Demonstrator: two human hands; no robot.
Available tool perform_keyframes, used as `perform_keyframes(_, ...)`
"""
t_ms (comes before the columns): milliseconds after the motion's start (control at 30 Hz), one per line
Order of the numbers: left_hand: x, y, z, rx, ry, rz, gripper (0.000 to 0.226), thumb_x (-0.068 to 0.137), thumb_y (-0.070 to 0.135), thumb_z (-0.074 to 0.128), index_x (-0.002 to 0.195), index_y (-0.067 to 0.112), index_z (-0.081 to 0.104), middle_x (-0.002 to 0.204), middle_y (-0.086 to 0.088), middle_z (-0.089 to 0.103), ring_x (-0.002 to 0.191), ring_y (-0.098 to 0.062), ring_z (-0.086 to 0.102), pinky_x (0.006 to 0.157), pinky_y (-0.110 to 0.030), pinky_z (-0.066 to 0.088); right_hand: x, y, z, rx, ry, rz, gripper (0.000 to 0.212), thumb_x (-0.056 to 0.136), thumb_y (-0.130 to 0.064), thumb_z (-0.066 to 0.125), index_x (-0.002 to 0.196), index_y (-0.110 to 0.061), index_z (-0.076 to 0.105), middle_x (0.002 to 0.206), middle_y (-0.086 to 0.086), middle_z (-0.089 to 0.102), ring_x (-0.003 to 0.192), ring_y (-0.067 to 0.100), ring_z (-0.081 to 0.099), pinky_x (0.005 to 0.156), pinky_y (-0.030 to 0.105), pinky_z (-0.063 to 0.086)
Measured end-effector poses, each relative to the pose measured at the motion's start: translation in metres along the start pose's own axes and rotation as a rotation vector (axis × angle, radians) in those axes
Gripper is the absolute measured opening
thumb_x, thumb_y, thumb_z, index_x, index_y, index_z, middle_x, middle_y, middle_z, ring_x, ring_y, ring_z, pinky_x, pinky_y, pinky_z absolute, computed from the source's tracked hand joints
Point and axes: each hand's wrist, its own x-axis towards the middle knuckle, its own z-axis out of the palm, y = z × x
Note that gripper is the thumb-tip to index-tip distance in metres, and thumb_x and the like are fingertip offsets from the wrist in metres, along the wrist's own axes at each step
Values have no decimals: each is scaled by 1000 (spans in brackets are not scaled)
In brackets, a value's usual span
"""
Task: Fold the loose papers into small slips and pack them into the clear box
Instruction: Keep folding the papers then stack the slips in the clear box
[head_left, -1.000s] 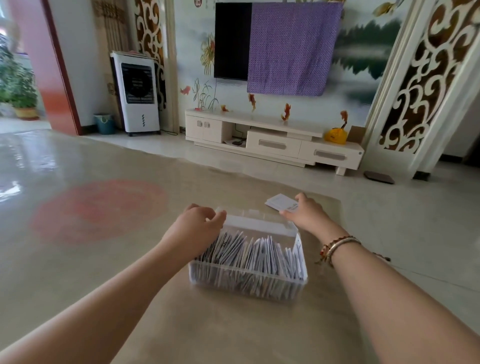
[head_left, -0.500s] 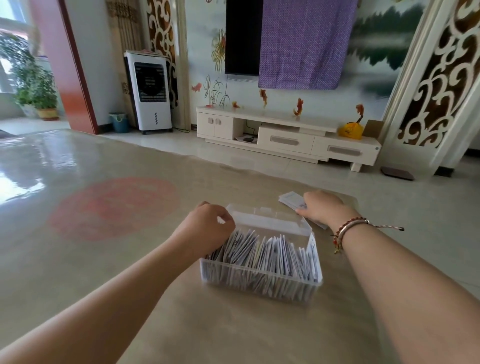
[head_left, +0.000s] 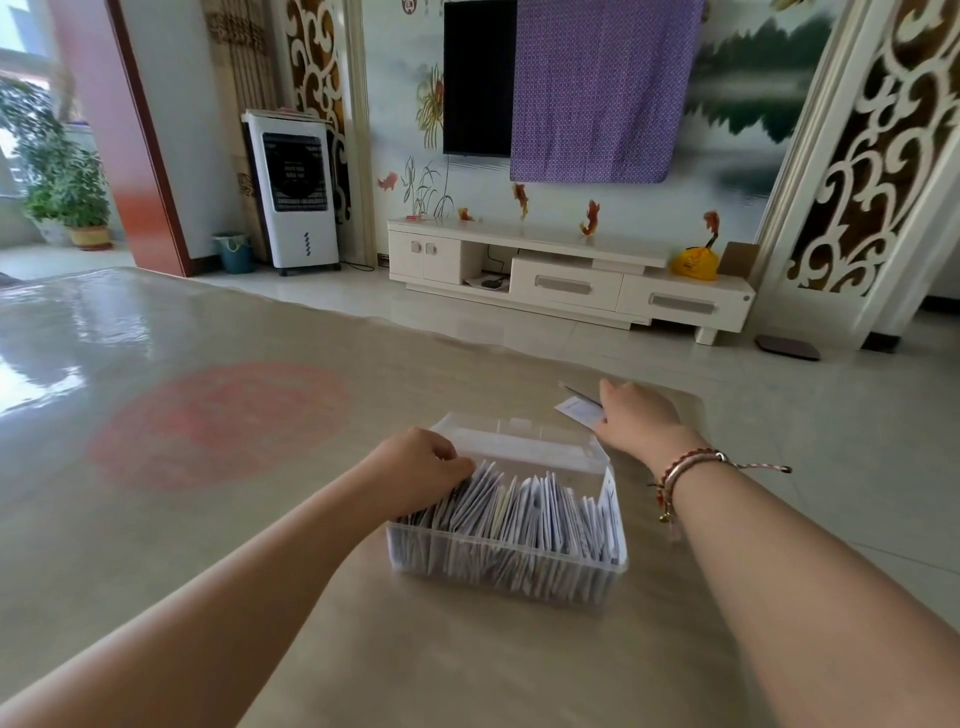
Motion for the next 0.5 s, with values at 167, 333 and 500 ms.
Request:
perform_keyframes(167, -3, -2, -2, -5, 13, -18, 32, 94, 43, 52, 78, 18, 64, 50, 5, 42, 40, -8, 36, 37, -14, 26, 0, 11, 1, 172, -116, 73, 44, 90, -50, 56, 114, -13, 51, 105, 5, 60, 92, 22, 58, 73, 34, 50)
perform_keyframes(333, -5, -3, -6, -42, 11, -11, 41, 96, 48, 47, 90, 15, 69, 51, 6, 45, 43, -9, 39, 47, -19, 32, -1, 9, -2, 169, -164, 43, 39, 90, -38, 58, 118, -11, 49, 105, 6, 58, 87, 21, 56, 59, 29, 41)
perform_keyframes(500, -1, 6, -21, -208, 314, 58, 36, 98, 44, 45, 86, 22, 71, 70, 9, 60, 54, -7, 52, 56, -20, 39, 0, 1, -7, 30, -137, -32, 30, 92, -28, 54, 113, -8, 47, 92, 4, 51, 79, 22, 53, 57, 29, 38)
